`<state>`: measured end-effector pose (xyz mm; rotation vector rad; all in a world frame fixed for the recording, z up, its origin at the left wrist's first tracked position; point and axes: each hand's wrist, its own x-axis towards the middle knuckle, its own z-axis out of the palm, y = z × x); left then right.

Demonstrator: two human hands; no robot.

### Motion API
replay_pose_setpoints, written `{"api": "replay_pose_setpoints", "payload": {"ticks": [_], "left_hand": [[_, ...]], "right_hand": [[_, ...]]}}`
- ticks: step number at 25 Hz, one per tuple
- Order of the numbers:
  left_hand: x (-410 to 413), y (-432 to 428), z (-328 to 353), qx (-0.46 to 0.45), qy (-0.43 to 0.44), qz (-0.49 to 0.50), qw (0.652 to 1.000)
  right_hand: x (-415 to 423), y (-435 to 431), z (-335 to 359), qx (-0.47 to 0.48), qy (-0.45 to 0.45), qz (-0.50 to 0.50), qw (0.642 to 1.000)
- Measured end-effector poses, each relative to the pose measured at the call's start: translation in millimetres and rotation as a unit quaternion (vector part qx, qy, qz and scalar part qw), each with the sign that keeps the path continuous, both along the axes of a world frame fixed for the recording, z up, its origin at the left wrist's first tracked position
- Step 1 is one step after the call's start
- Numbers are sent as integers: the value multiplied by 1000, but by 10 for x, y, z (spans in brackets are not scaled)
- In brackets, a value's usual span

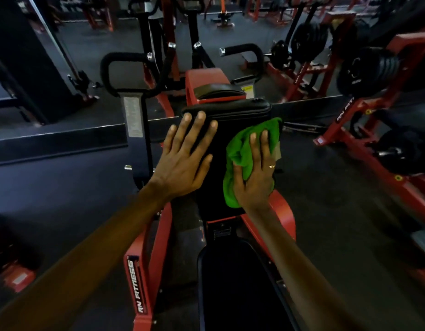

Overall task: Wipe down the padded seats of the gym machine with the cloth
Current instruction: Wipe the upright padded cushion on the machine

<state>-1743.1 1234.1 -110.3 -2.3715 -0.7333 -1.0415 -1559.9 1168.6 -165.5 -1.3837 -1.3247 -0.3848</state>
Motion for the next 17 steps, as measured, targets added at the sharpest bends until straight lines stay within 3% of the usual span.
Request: {"api": "replay_pose_setpoints", "payload": {"ticks": [3,6,13,17], "left_hand": [[101,44,183,70,76,-15,995],[157,103,169,114,69,2,991],[172,141,148,126,47,-18,991],[177,144,122,134,44,-3,990]], "right_hand": [[-124,-119,-389,-22,-3,-17,1000],[-255,-320,-964,-67,0,-2,998],[-268,40,-205,-21,56,-26,998],[-328,-158,-801,-49,86,-36,994]]}}
